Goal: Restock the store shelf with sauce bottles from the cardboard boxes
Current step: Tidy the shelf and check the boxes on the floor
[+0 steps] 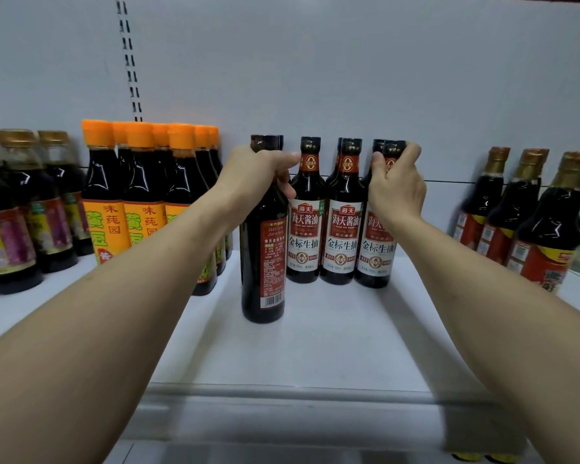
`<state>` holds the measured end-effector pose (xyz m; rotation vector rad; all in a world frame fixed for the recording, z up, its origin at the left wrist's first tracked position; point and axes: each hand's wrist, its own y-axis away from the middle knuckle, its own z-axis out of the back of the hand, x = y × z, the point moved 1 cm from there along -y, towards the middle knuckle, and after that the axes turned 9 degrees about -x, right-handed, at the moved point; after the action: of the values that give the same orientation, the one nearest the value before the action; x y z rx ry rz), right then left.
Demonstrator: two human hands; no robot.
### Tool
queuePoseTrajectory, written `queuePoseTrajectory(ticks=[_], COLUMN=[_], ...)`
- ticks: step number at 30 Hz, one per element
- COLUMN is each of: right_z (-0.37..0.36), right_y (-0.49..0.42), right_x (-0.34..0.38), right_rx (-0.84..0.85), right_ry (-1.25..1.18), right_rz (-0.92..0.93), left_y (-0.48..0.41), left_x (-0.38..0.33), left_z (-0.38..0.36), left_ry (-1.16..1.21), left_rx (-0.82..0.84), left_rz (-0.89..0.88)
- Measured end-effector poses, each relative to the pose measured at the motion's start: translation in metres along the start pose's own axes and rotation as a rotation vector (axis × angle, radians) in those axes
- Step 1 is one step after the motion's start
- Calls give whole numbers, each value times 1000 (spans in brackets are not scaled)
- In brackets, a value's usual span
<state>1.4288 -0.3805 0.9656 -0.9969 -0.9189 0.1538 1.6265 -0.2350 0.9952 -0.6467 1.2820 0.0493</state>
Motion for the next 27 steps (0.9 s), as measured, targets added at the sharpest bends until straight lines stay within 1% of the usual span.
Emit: queuePoseTrajectory(ticks=[3, 7, 11, 13, 15, 19, 21, 23, 27], right_z=[-2, -2, -3, -3, -4, -5, -5, -5, -5], right_y=[-1, -2, -3, -3, -3, -3, -3, -3, -3], right_x=[-1, -1, -1, -1, -1, -3, -3, -3, -2], right_rx=[5, 7, 16, 13, 8, 1, 2, -1, -5], right_ry=[3, 6, 14, 14, 11, 11, 12, 12, 20], right_rz=[2, 12, 11, 12, 16, 19, 20, 22, 21], left_y=[0, 5, 5, 6, 5, 0, -3, -7, -7], left_x=[4, 9, 11, 15, 20, 26, 27, 28, 35], left_z=[0, 0, 0, 0, 0, 2, 5, 10, 15], left_ry=[-13, -167, -143, -139, -156, -240, -251, -218, -76], left_rx=[-49, -193, -263, -328, -384, -461, -465, -424, -234], left_rz=[-31, -159, -215, -285, -349, -404, -404, -391, -321])
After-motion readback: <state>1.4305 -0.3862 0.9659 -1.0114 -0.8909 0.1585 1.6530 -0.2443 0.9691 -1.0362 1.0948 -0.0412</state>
